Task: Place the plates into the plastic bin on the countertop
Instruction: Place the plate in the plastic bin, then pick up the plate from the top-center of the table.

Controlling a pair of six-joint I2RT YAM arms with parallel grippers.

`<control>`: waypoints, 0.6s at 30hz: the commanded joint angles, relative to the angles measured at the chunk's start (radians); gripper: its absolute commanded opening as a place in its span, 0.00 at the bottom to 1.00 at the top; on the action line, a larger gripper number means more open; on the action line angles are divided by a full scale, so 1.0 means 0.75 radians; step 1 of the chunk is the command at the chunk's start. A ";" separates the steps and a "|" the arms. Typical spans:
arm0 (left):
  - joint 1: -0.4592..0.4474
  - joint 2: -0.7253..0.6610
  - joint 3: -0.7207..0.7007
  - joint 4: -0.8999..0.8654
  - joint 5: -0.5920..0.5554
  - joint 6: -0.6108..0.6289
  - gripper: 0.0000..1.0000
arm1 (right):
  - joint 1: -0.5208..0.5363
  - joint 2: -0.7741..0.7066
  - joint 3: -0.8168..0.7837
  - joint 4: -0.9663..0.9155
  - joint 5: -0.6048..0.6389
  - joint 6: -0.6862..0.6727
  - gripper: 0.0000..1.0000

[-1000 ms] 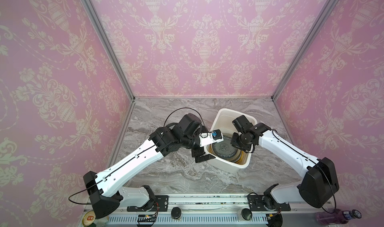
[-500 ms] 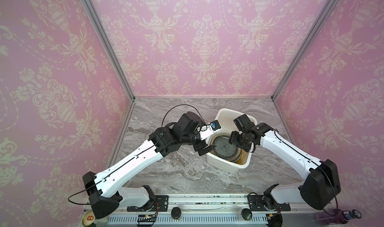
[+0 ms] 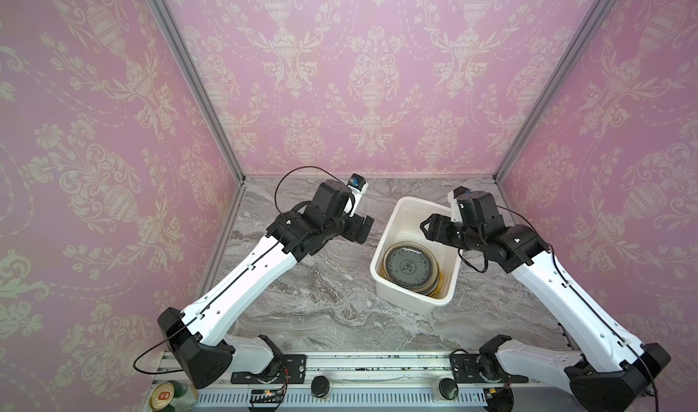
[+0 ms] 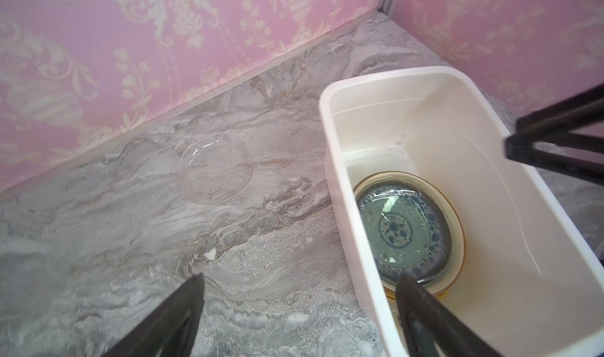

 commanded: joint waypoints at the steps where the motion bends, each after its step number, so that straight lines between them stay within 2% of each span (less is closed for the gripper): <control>1: 0.140 0.025 -0.010 -0.072 0.108 -0.422 0.89 | 0.016 0.002 0.063 0.037 -0.108 -0.171 0.72; 4: 0.234 0.069 -0.052 -0.080 0.169 -0.671 0.88 | 0.090 0.027 0.131 -0.033 -0.094 -0.302 0.71; 8: 0.303 0.137 -0.121 -0.024 0.277 -0.929 0.86 | 0.281 0.078 0.208 -0.107 0.004 -0.526 0.71; 12: 0.322 0.237 -0.110 0.032 0.336 -0.984 0.86 | 0.461 0.131 0.256 -0.140 0.077 -0.726 0.70; 18: 0.405 0.416 -0.033 -0.026 0.377 -1.026 0.84 | 0.684 0.285 0.389 -0.250 0.223 -0.996 0.71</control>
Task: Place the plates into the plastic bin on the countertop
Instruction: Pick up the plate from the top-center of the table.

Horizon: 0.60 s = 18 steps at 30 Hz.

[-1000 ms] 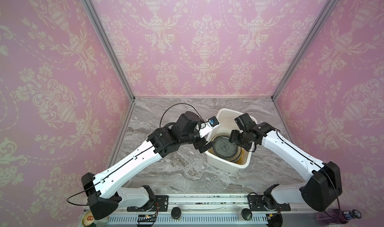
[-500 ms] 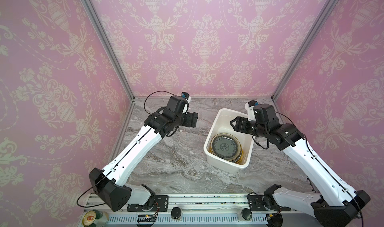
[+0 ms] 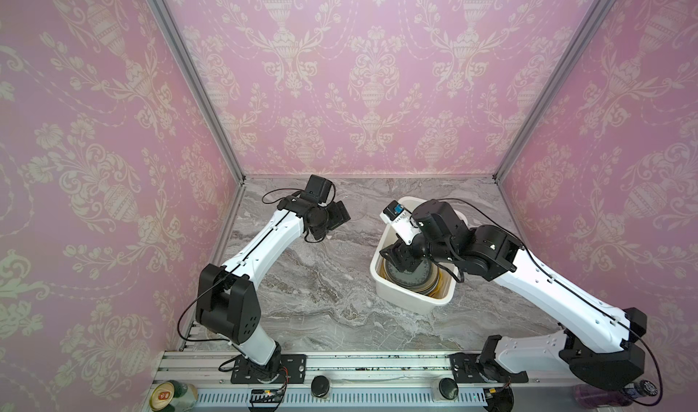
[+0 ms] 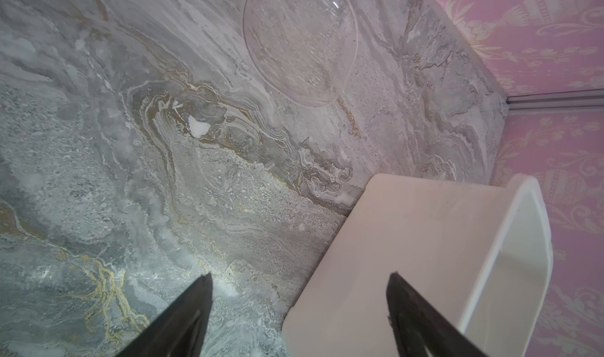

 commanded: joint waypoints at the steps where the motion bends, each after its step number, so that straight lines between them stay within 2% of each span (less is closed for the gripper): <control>1: 0.059 0.082 0.069 -0.036 0.052 -0.084 0.84 | 0.079 0.088 0.101 -0.110 0.115 -0.226 0.71; 5: 0.107 0.227 0.176 -0.046 0.061 -0.027 0.83 | 0.132 0.173 0.178 -0.128 0.128 -0.259 0.72; 10: 0.148 0.477 0.441 -0.124 0.071 0.233 0.81 | 0.147 0.205 0.233 -0.177 0.046 -0.288 0.73; 14: 0.165 0.712 0.751 -0.252 0.090 0.510 0.76 | 0.145 0.226 0.268 -0.265 0.007 -0.319 0.75; 18: 0.174 0.963 1.107 -0.431 0.089 0.681 0.73 | 0.147 0.258 0.293 -0.314 -0.014 -0.329 0.75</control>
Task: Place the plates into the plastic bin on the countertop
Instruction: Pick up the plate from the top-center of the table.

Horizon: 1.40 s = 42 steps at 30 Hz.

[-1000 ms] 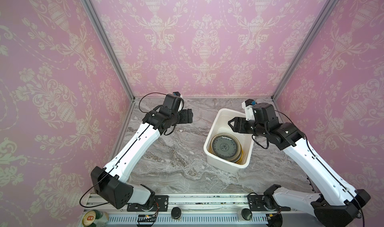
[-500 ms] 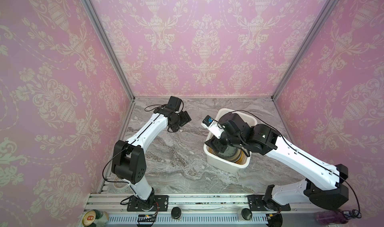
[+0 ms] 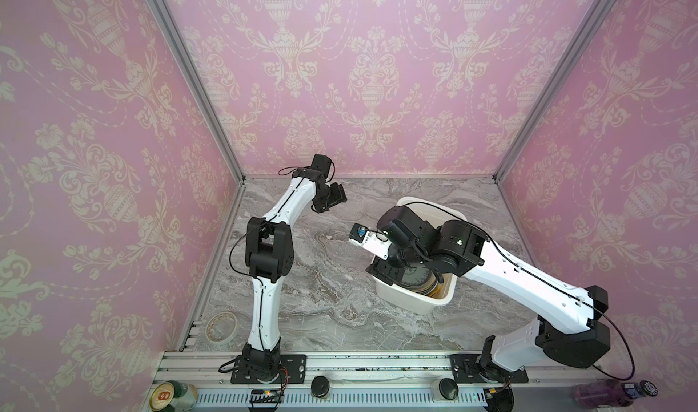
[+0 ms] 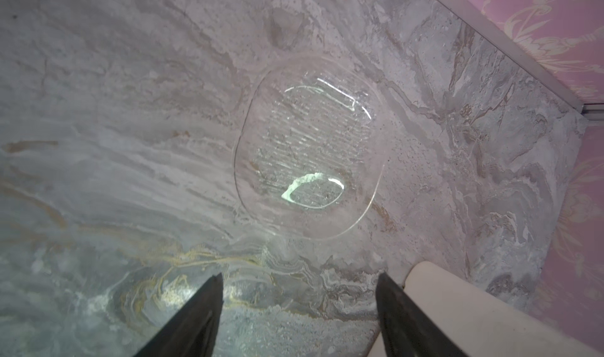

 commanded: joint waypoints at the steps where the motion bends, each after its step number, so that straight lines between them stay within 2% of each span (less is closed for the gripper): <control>1: 0.015 0.180 0.277 -0.260 0.017 0.262 0.70 | 0.012 0.038 0.034 -0.084 -0.046 -0.037 0.75; 3: 0.026 0.268 0.409 -0.303 0.009 0.285 0.69 | 0.012 0.046 0.031 -0.074 -0.060 -0.036 0.75; 6: 0.057 0.310 0.426 -0.244 -0.002 0.265 0.66 | 0.012 0.067 0.030 -0.068 -0.090 -0.025 0.75; 10: 0.065 0.392 0.536 -0.287 -0.058 0.302 0.64 | 0.012 0.094 0.036 -0.066 -0.126 0.007 0.75; 27: 0.064 0.515 0.553 -0.239 0.001 0.245 0.40 | 0.011 0.144 0.056 -0.052 -0.126 0.054 0.75; 37: 0.053 0.537 0.560 -0.245 -0.025 0.222 0.12 | 0.010 0.148 0.038 -0.048 -0.081 0.094 0.75; 42: 0.053 0.516 0.545 -0.263 -0.023 0.201 0.01 | 0.011 0.142 0.006 -0.020 0.063 0.176 0.76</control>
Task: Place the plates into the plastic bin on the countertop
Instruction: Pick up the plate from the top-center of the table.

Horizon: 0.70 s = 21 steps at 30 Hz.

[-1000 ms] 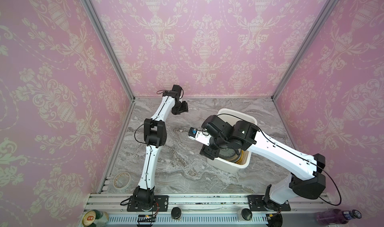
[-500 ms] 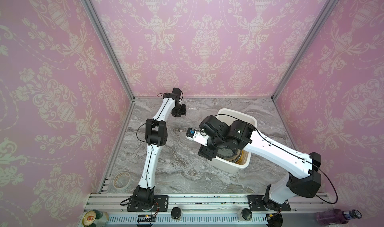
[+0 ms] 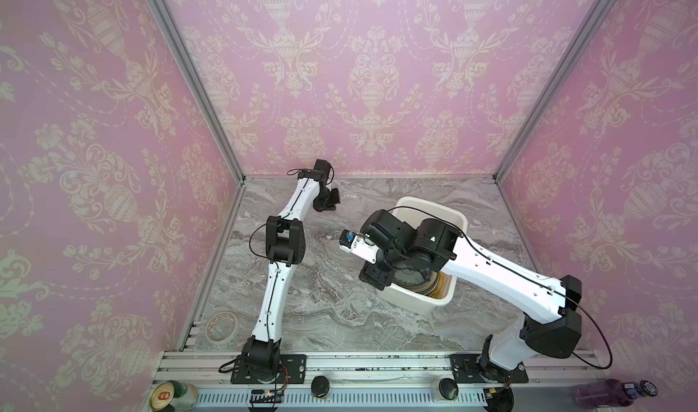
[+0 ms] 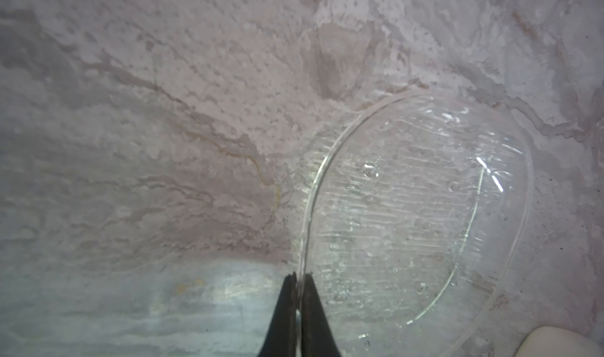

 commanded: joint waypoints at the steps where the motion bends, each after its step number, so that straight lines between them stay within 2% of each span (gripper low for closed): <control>1: -0.007 -0.007 -0.026 -0.046 -0.019 -0.027 0.00 | 0.006 -0.005 -0.030 0.032 0.143 0.091 0.79; 2: -0.007 -0.025 -0.042 -0.044 -0.013 -0.038 0.00 | 0.005 -0.014 -0.040 0.048 0.178 0.111 0.83; 3: -0.008 -0.048 -0.060 -0.037 -0.005 -0.051 0.00 | 0.006 -0.026 -0.047 0.067 0.207 0.130 0.99; 4: -0.008 -0.080 -0.098 -0.021 0.005 -0.064 0.00 | 0.004 -0.041 -0.052 0.088 0.236 0.150 1.00; 11: -0.006 -0.403 -0.389 0.078 -0.002 -0.121 0.00 | -0.007 -0.186 -0.080 0.242 0.346 0.266 1.00; 15: -0.006 -0.678 -0.651 0.200 -0.006 -0.173 0.00 | -0.048 -0.263 -0.073 0.272 0.366 0.393 1.00; 21: 0.001 -1.116 -1.045 0.403 0.023 -0.289 0.00 | -0.159 -0.355 -0.061 0.335 0.223 0.585 1.00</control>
